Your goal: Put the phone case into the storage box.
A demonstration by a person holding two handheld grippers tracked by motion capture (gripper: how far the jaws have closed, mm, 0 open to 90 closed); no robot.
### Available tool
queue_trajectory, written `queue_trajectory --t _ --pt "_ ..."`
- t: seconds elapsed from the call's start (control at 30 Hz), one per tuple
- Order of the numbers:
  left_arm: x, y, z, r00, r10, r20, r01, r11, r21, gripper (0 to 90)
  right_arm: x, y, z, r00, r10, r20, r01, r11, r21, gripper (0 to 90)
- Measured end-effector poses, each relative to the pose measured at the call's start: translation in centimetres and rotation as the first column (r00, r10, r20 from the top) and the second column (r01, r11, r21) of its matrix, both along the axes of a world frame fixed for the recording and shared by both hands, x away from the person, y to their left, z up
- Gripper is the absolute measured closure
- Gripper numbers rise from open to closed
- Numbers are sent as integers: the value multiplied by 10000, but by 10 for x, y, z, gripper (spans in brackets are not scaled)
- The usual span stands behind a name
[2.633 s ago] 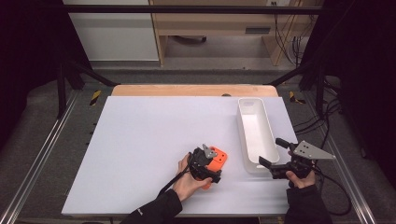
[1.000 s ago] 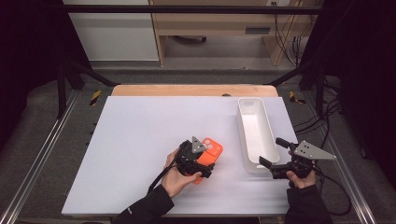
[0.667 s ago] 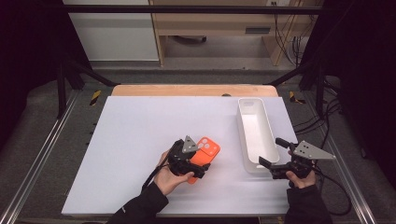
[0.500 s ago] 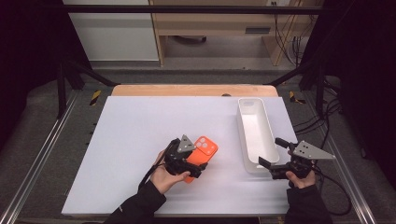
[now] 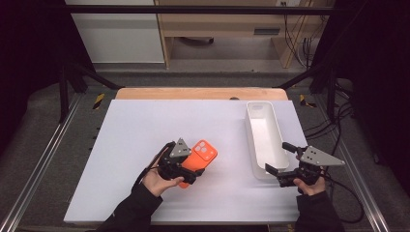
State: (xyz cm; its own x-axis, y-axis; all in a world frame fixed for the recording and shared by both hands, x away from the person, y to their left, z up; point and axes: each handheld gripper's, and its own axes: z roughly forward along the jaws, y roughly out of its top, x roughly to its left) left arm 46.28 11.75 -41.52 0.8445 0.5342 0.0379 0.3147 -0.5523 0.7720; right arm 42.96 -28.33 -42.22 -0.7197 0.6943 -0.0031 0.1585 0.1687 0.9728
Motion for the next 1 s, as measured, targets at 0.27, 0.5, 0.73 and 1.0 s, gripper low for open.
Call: queue_trajectory --t 0.27,0.5,0.73,1.0 --pt "-4 11 3 9988 -440 201 436 9988 207 129 -2 12 4 9989 451 160 -443 9978 -486 3" --pt "-6 14 4 9955 -857 395 840 9956 424 129 -3 24 6 9969 781 130 -766 9929 -905 3" --pt "-7 14 7 9919 -1118 599 1080 9922 622 130 -3 32 6 9939 1105 67 -1087 9855 -1307 4" --pt "-7 13 9 9886 -1338 685 1282 9885 800 131 -4 41 8 9898 1422 -1 -1404 9773 -1587 4"
